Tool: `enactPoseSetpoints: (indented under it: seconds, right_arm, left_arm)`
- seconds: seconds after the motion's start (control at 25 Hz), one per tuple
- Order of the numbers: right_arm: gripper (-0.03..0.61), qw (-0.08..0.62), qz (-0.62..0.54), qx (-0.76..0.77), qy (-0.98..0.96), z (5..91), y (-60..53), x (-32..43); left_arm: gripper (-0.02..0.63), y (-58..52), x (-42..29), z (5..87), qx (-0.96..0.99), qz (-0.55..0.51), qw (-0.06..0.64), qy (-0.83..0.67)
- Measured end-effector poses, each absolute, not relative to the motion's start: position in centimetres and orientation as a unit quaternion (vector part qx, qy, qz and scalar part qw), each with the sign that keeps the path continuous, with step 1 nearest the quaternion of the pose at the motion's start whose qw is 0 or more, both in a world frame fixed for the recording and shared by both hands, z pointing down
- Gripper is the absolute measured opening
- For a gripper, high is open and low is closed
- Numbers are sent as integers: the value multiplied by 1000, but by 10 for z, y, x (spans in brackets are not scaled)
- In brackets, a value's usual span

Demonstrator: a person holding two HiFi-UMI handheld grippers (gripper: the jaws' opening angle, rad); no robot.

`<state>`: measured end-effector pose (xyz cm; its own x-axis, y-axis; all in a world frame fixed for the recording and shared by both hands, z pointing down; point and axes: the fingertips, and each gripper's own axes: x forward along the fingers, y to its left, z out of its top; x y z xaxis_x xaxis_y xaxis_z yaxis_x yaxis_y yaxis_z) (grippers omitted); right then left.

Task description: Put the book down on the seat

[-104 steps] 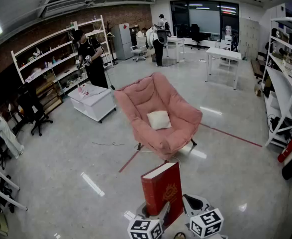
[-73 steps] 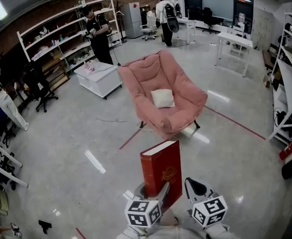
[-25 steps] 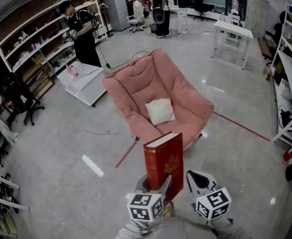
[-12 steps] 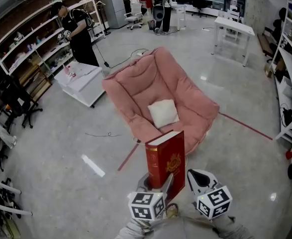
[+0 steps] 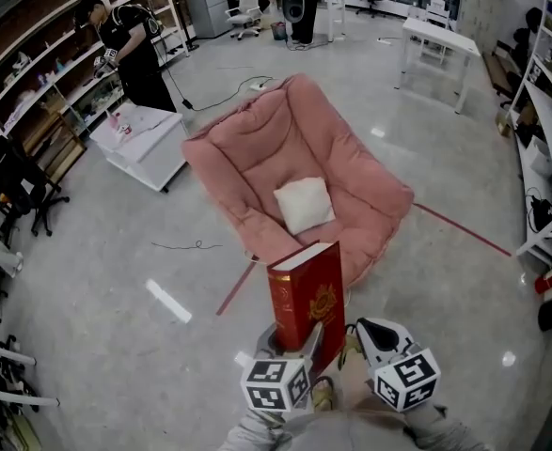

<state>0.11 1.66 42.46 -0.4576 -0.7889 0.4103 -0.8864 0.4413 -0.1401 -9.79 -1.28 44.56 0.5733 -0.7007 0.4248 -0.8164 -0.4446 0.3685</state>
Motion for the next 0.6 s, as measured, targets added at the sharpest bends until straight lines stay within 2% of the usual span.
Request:
enactPoseSetpoints:
  seconds: [0.6]
  right_arm:
    - [5, 153, 184, 473, -848, 442, -68, 13]
  left_arm:
    - [255, -86, -95, 463, 818, 109, 293, -483]
